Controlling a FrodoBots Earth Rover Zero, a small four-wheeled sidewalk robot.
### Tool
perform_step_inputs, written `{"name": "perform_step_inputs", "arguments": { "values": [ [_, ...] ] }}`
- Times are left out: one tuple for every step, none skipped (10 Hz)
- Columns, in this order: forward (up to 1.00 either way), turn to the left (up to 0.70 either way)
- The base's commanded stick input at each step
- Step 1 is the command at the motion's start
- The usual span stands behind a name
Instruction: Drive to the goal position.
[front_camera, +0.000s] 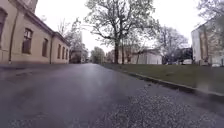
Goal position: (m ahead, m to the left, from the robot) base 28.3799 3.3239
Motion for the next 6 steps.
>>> {"name": "perform_step_inputs", "arguments": {
  "values": [
    [1.00, 0.00],
    [1.00, 0.00],
    [1.00, 0.05],
    [1.00, 0.28],
    [1.00, 0.40],
    [1.00, 0.40]
  ]
}}
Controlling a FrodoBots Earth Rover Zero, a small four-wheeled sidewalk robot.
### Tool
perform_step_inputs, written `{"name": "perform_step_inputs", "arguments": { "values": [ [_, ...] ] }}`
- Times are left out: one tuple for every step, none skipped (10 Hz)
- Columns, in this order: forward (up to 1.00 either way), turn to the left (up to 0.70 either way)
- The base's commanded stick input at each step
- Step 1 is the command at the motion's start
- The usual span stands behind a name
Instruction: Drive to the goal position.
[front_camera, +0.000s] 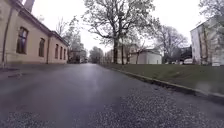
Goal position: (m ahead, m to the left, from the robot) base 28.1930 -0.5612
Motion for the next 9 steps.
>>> {"name": "perform_step_inputs", "arguments": {
  "values": [
    [1.00, 0.40],
    [1.00, 0.40],
    [1.00, 0.40],
    [1.00, 0.26],
    [1.00, 0.00],
    [1.00, 0.00],
    [1.00, 0.00],
    [1.00, 0.00],
    [1.00, 0.00]
  ]
}}
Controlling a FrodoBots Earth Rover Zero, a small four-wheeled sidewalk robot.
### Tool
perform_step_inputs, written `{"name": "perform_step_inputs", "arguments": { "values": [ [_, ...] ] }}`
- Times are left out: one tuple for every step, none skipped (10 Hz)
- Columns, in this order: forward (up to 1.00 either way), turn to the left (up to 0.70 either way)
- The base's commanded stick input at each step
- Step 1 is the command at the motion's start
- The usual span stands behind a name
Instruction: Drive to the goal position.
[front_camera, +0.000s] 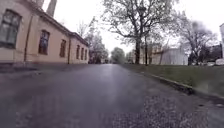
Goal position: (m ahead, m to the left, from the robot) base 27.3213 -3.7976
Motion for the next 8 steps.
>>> {"name": "perform_step_inputs", "arguments": {
  "values": [
    [1.00, 0.00],
    [1.00, 0.00],
    [1.00, 0.00],
    [1.00, 0.00],
    [1.00, 0.00],
    [1.00, 0.00],
    [1.00, 0.00],
    [1.00, 0.00]
  ]
}}
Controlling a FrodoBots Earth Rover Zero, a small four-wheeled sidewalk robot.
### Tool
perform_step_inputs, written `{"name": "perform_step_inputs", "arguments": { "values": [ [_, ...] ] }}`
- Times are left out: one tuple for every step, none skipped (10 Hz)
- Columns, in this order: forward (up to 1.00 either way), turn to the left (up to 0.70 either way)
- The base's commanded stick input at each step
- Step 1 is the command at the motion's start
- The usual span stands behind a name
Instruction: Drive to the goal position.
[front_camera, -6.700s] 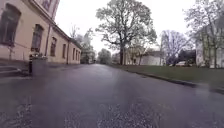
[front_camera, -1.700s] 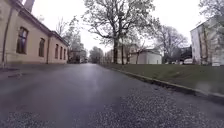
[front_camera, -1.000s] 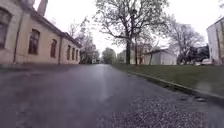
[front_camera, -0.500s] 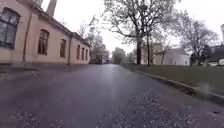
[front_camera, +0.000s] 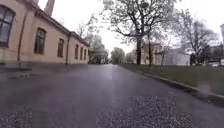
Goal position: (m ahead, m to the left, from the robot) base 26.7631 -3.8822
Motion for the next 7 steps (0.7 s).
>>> {"name": "perform_step_inputs", "arguments": {
  "values": [
    [1.00, 0.00],
    [1.00, 0.00],
    [1.00, 0.00],
    [1.00, 0.00],
    [1.00, 0.00],
    [1.00, 0.00],
    [1.00, 0.00]
  ]
}}
